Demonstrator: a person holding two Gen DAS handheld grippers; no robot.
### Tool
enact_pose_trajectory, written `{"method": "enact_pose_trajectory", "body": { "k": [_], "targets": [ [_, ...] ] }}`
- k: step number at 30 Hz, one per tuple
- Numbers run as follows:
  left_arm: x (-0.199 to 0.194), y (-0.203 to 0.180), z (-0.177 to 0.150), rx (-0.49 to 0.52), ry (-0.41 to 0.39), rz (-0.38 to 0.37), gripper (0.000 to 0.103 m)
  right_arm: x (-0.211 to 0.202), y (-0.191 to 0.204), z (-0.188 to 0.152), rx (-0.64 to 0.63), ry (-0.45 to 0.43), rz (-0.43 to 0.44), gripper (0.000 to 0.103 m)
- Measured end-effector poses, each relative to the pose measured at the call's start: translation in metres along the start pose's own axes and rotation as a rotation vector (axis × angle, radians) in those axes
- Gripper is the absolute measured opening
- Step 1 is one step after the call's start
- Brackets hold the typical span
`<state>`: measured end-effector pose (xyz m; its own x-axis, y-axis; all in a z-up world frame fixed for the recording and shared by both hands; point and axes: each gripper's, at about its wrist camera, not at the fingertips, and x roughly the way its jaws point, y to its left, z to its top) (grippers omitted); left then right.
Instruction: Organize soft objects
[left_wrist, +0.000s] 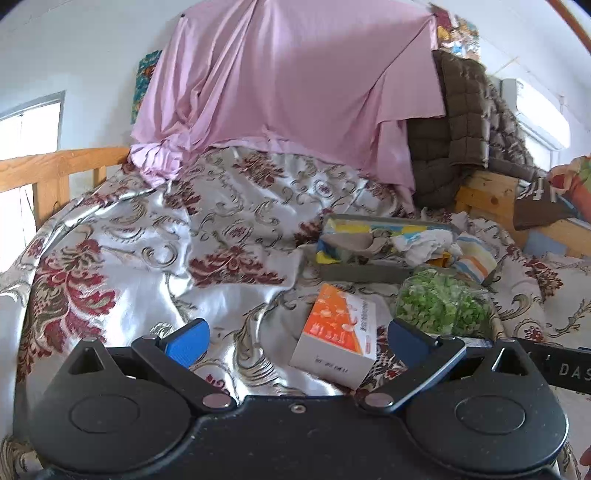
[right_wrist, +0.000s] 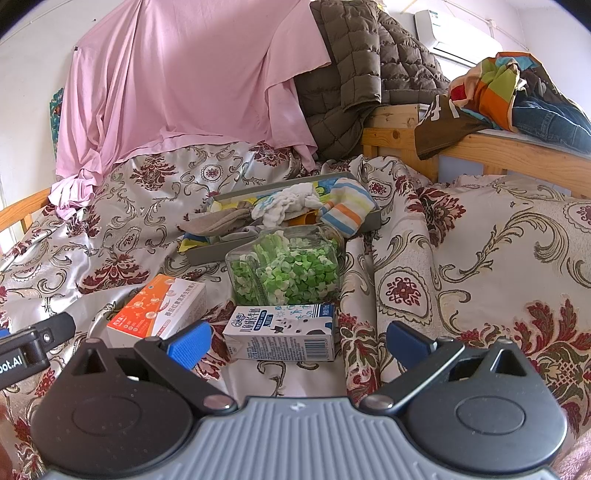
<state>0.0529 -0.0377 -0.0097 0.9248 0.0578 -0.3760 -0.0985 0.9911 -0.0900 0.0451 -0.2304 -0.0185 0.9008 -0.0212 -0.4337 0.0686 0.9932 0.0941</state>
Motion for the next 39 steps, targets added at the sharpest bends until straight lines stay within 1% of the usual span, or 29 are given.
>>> {"method": "enact_pose_trajectory", "body": {
  "k": [8,13,39],
  "targets": [
    [0.002,0.0058,0.0006,-0.026,0.012,-0.015,0.102,0.0,0.0,0.0002,-0.001,-0.001,0.001,0.103],
    [0.0019,0.0046,0.0008,-0.012,0.009,-0.014,0.102,-0.0002,0.0003,-0.0001,-0.002,0.0,0.001,0.103],
    [0.003,0.0054,0.0011,-0.008,0.017,-0.015,0.102,-0.0002,0.0011,-0.0001,-0.003,0.001,0.001,0.103]
  ]
}}
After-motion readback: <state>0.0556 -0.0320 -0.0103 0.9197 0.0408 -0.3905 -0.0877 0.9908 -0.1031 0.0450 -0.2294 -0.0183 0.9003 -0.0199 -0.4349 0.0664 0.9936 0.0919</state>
